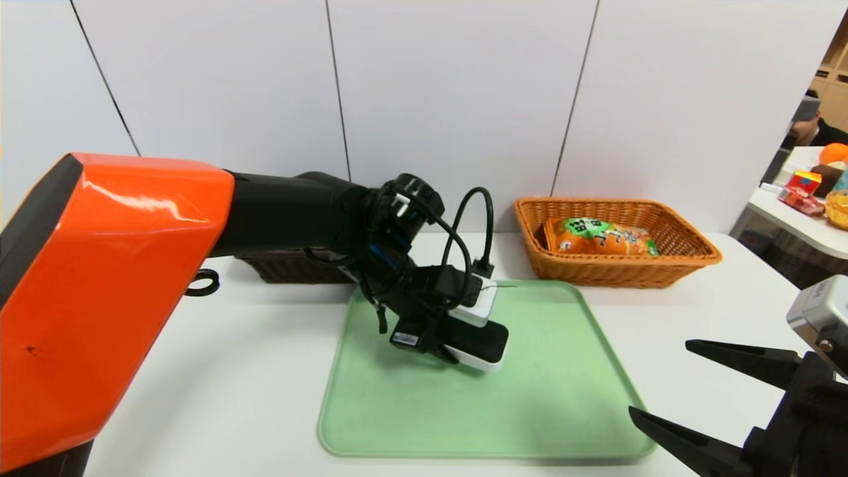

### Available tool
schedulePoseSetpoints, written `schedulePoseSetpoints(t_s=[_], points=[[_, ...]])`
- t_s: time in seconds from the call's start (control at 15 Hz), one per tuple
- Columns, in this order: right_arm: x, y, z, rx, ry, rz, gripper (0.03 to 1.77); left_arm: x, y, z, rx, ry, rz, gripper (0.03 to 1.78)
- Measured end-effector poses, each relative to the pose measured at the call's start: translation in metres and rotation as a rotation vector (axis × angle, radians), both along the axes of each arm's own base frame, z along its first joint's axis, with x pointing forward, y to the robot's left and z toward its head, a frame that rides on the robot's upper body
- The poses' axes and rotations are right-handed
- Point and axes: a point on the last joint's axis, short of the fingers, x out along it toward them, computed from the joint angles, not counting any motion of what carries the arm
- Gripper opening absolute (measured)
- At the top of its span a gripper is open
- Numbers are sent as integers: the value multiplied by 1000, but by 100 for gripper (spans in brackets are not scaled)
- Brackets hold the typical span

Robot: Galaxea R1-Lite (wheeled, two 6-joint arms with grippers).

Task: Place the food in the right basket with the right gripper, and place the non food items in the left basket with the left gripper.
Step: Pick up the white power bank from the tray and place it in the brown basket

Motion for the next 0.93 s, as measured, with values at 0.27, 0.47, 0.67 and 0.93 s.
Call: schedulePoseSetpoints(t_s=[0.27,0.47,0.67,0.93], points=[[0,0,0,0,0,0,170,-7,7,16,-21,-19,9,95],[0,0,0,2,2,-1,170,-10,15,30,-44,-41,24,94],[-1,0,-2,-3,5,5,170,-16,22,48,-77,-67,46,94],[-1,1,-2,-7,4,15,170,-25,32,75,-131,-98,82,94]])
